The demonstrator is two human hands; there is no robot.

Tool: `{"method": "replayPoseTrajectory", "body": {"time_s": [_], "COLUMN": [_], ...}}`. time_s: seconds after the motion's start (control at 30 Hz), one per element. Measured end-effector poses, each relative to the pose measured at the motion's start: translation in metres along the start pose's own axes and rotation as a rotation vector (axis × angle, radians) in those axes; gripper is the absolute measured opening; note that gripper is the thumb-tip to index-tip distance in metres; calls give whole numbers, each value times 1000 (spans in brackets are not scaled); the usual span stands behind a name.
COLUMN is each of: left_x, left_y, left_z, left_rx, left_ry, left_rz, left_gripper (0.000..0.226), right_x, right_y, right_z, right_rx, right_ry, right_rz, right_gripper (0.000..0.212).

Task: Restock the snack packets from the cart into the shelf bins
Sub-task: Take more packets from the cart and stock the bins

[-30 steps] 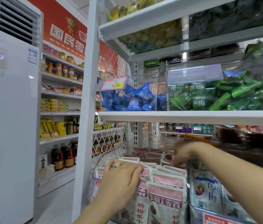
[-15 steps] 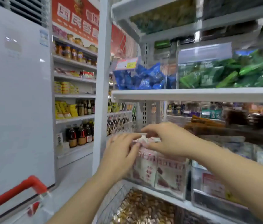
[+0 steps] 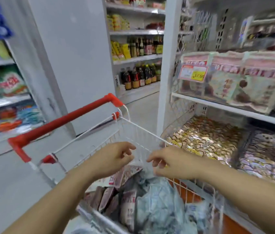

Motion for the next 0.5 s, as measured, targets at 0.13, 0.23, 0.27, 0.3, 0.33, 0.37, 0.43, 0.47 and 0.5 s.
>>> {"method": "replayPoseTrajectory", "body": {"time_s": [0.13,0.23,0.27,0.3,0.33,0.37,0.43,0.47,0.5], "left_x": [31,49,51,53,54,55,55,55,55], "left_y": [-40,-46,-45,-45,-44,-45,-47,-48,-49], "left_z": [16,18,17,16,15,14,15,15,15], "left_rx": [-110,-120,-120,-117,-115,-122,-139,-144,-152], "left_ry": [-113,-284,-309,-320,-324,-330,-336,-337,-336], "left_rz": [-81,-151,-162,-171,-177,-182,-192,-196,-197], "left_gripper": [36,41,45,48,49,49,48,47,46], "right_x": [71,105,114,122,130,137,148,153,155], "right_y": [16,38,45,50,54,55,53,52,51], "right_z": [-23,-36,-39,-42,-45,-48,-53,-55,-58], "right_rx": [95,193,211,213,200,178,141,141,142], "right_ry": [-282,-367,-370,-359,-341,-319,-276,-258,-240], "right_rz": [102,132,141,165,199,218,219,224,236], "right_gripper": [61,65,70,74,77,78,78,77,73]}}
Point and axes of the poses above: each hand's wrist, its own z-axis away from the middle knuckle, its own x-axis out of the palm, y = z × x, the point moved 6 cm from there along -z, towards the middle knuckle, and after that the axes turned 3 degrees about y, right-handed, at the moved point
